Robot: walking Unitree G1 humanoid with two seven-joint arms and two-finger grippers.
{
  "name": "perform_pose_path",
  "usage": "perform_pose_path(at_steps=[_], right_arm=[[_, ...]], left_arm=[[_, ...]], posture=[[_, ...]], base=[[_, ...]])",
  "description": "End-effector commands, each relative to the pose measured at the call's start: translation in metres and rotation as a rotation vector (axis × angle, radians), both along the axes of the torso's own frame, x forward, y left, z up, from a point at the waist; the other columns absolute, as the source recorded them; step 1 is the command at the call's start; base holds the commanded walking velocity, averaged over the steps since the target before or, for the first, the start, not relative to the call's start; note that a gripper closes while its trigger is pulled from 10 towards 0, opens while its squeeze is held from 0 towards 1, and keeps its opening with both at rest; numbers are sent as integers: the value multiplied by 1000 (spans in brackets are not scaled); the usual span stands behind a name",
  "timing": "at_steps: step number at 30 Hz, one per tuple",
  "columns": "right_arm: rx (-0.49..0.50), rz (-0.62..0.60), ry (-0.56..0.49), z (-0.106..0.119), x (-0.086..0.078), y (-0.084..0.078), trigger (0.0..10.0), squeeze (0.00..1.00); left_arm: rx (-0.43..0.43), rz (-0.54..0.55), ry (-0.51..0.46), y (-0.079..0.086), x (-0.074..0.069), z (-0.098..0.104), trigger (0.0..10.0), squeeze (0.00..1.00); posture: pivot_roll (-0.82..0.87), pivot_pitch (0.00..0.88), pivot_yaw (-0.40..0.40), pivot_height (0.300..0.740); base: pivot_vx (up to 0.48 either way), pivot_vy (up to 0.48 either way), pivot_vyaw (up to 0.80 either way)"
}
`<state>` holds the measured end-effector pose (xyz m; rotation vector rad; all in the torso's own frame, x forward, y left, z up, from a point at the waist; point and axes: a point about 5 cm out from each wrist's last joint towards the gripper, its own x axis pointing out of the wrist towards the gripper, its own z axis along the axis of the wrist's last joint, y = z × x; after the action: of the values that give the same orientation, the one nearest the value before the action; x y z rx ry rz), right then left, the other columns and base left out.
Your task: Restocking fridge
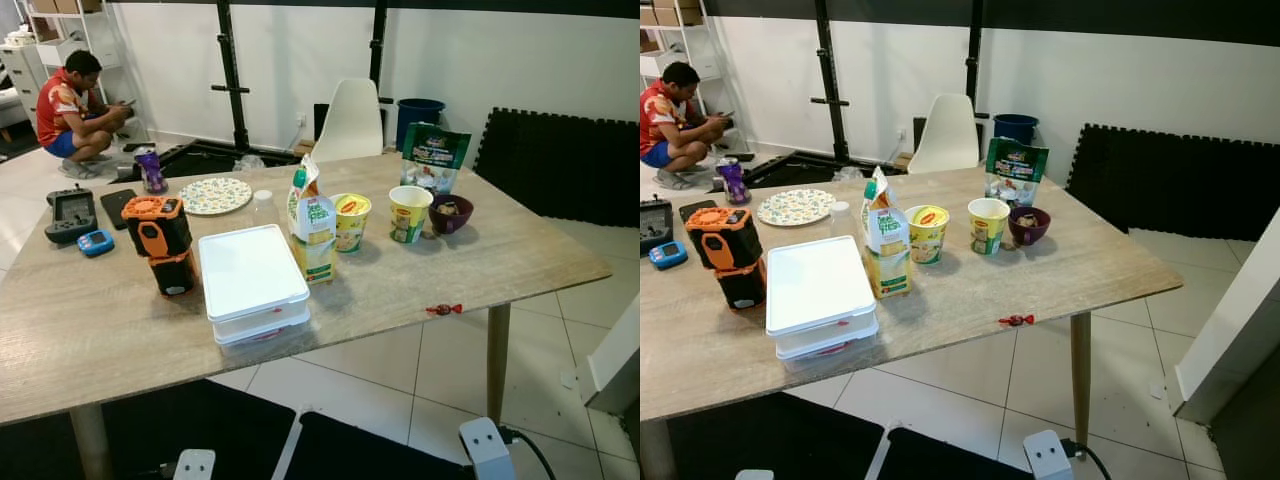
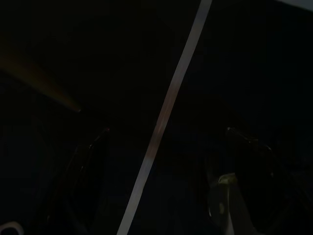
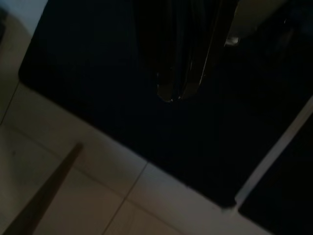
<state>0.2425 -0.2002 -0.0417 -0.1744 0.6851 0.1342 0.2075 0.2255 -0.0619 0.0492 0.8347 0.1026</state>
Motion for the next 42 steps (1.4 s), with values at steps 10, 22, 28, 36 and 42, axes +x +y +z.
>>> perform_pose_path(at_steps=[10, 22, 28, 36, 42], right_arm=[[46, -93, -143, 39, 44, -16, 10000, 0], [24, -70, 48, -12, -21, -11, 10000, 0], [19, -88, 57, -14, -24, -13, 10000, 0], [16, -76, 9, -3, -8, -14, 10000, 0], [14, -96, -44, 11, 9, -20, 10000, 0]], left_arm=[[33, -53, -221, 6, 71, 55, 10000, 0], [29, -59, 19, 0, -4, -2, 10000, 0], [24, -50, 31, 1, -8, -4, 10000, 0], [25, -51, -12, 1, 6, 4, 10000, 0], [25, -42, -65, 4, 23, 16, 10000, 0]], posture=[[-44, 97, -6, 734], [-51, 101, 3, 734], [-52, 99, 4, 734], [-53, 100, 6, 734], [-54, 100, 5, 734]], base=[[0, 0, 0], [0, 0, 0], [0, 0, 0], [0, 0, 0], [0, 0, 0]])
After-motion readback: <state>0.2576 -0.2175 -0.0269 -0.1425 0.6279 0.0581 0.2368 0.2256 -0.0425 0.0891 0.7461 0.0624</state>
